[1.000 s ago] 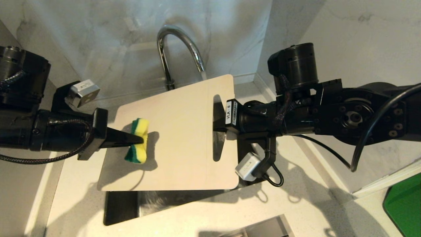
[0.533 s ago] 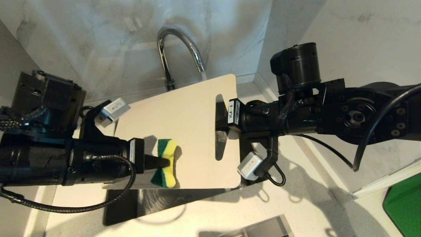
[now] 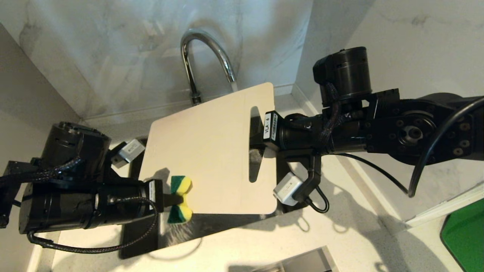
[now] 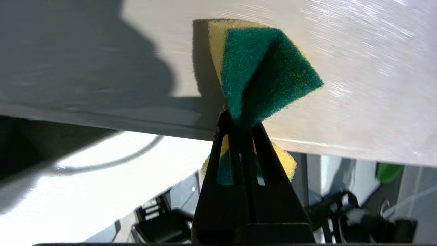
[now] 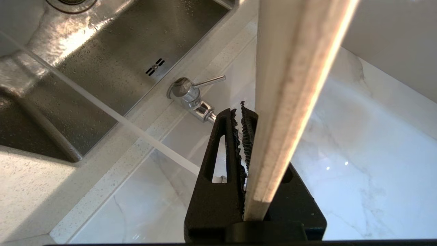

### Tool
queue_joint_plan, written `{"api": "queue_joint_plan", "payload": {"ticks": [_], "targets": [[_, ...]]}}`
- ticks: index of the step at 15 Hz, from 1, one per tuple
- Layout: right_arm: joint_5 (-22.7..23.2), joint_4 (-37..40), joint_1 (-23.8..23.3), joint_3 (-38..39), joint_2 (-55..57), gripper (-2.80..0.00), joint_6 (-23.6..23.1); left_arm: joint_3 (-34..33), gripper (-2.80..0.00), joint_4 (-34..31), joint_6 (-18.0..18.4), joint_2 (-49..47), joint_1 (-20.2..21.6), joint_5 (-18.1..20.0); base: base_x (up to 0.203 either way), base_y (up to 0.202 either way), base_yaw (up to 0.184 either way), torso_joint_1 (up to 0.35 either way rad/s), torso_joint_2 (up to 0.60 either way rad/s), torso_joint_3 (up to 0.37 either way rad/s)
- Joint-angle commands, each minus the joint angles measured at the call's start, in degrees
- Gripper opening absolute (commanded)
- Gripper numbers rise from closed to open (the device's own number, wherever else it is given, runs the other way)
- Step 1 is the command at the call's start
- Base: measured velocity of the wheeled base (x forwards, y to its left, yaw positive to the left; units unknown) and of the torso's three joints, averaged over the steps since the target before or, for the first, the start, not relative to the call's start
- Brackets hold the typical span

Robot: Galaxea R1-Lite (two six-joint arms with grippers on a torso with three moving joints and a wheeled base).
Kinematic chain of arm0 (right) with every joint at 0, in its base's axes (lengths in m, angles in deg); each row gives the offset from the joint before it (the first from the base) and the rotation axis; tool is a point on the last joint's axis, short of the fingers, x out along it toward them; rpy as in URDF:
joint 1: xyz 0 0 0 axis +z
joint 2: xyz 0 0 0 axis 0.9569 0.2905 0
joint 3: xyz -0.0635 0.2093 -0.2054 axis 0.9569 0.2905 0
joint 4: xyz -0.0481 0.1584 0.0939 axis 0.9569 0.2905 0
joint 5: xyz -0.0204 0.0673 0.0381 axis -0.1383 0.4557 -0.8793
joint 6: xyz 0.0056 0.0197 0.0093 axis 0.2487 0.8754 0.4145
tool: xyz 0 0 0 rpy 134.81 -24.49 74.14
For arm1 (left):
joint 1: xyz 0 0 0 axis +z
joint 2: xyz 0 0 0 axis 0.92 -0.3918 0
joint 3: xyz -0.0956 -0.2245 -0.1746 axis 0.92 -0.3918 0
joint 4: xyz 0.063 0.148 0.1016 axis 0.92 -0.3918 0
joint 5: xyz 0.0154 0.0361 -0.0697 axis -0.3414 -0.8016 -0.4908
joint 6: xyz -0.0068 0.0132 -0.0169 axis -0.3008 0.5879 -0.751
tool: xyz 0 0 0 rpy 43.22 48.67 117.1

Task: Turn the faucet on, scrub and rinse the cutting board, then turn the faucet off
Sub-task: Scrub the cutting board underwater

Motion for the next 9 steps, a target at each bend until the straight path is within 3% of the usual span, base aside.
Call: {"api": "queue_joint_plan", "payload": {"ticks": [1, 6, 9], "targets": [[0.3, 0.0, 0.1, 0.0, -0.1, -2.8, -0.8, -4.6, -2.8, 2.6, 0.6, -0.1, 5.0, 1.8, 0.0, 0.0, 0.0, 0.0, 0.0, 0.0], [0.3, 0.0, 0.1, 0.1, -0.3, -2.8, -0.8, -8.0, -2.8, 3.9, 3.6, -0.2, 19.9, 11.2, 0.0, 0.0, 0.0, 0.0, 0.0, 0.0], [0.3, 0.1, 0.0, 0.4, -1.0, -2.8, -0.7, -8.6, -2.8, 4.2, 7.7, -0.6, 30.6, 16.7, 0.0, 0.0, 0.0, 0.0, 0.0, 0.0]]}}
